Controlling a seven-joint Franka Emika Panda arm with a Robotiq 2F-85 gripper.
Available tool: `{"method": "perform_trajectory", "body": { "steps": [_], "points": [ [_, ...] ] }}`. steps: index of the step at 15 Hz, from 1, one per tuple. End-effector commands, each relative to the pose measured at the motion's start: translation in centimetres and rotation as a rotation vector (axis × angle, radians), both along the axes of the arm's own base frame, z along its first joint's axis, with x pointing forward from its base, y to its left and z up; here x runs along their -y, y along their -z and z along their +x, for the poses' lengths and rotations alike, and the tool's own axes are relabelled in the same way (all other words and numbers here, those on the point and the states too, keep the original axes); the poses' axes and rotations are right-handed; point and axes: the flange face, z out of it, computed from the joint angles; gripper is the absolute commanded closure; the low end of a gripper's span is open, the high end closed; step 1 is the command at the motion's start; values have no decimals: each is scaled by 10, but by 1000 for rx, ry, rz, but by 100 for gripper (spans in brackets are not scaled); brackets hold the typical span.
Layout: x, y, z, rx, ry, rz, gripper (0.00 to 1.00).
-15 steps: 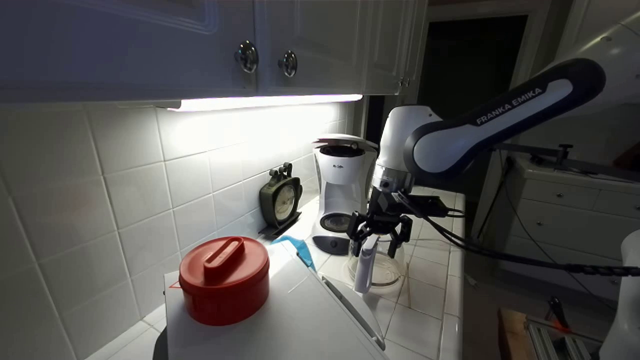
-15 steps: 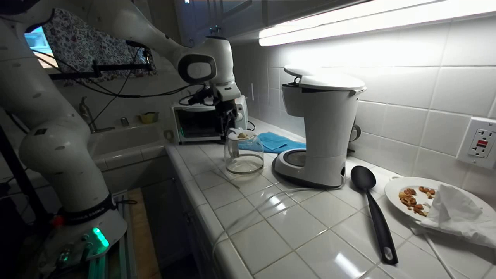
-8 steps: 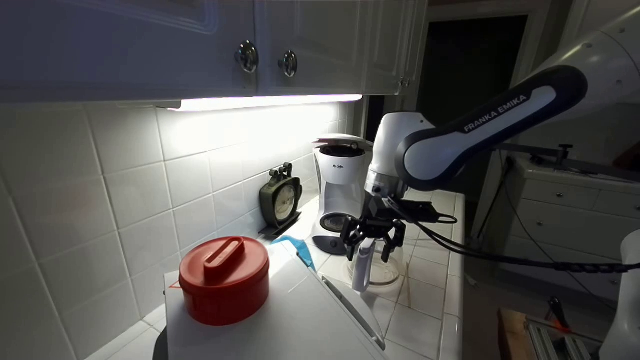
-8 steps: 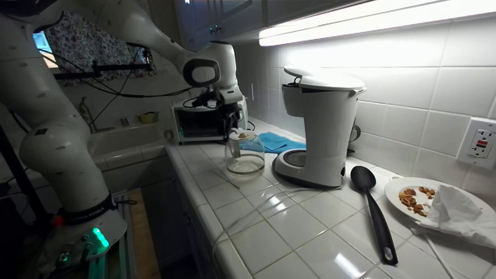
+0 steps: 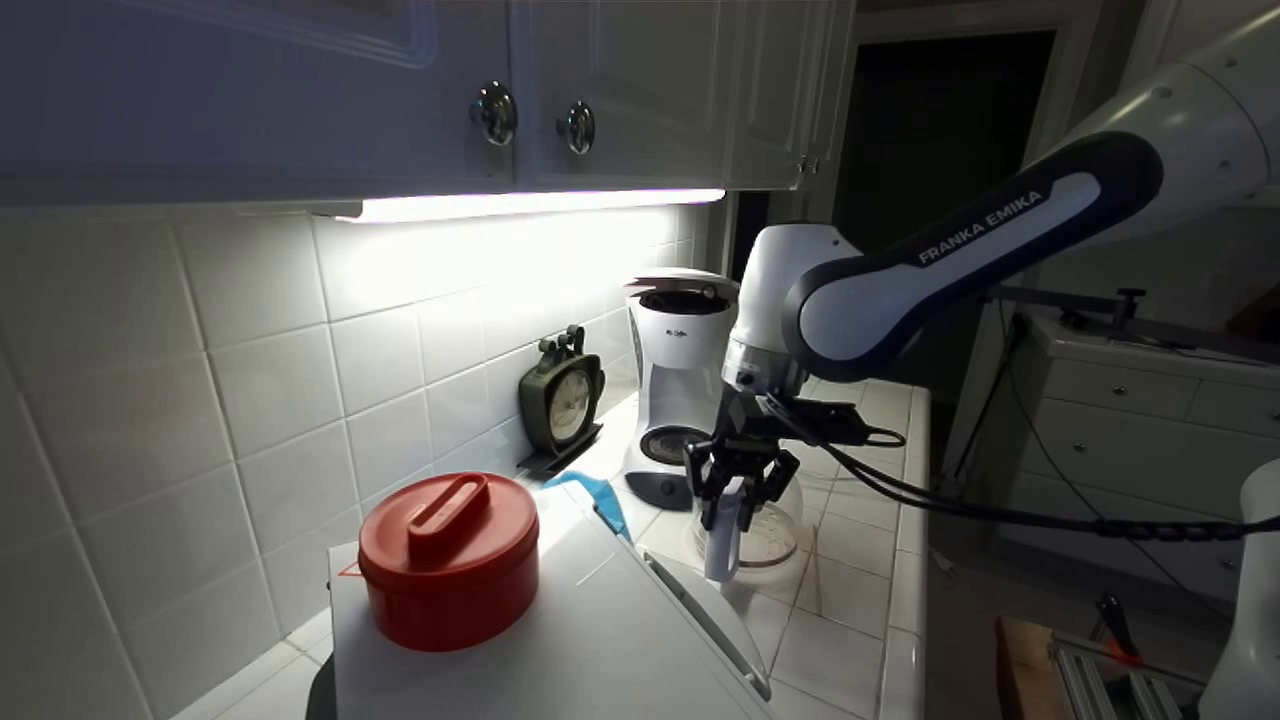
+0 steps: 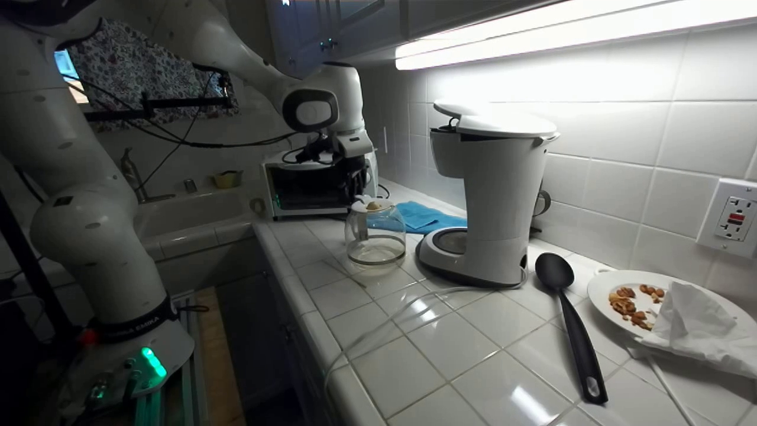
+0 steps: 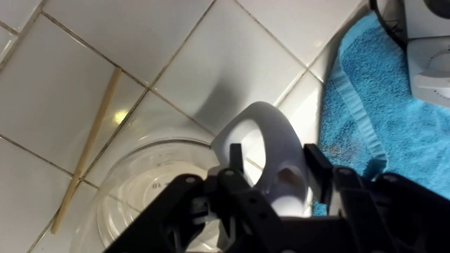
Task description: Move the coffee pot slightly
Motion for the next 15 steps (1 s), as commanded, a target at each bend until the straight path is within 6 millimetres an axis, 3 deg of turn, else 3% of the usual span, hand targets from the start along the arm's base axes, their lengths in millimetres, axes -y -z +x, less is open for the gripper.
{"method": "perform_trajectory", "body": {
  "steps": [1,2,3,15],
  "points": [
    [-4,-2,4,5,8,12,84],
    [-4,-2,3,2,0,11,92],
    [-4,-2,3,2,-4,10,88],
    [-23,-11,-28,-21,-179,111,89]
  ]
}}
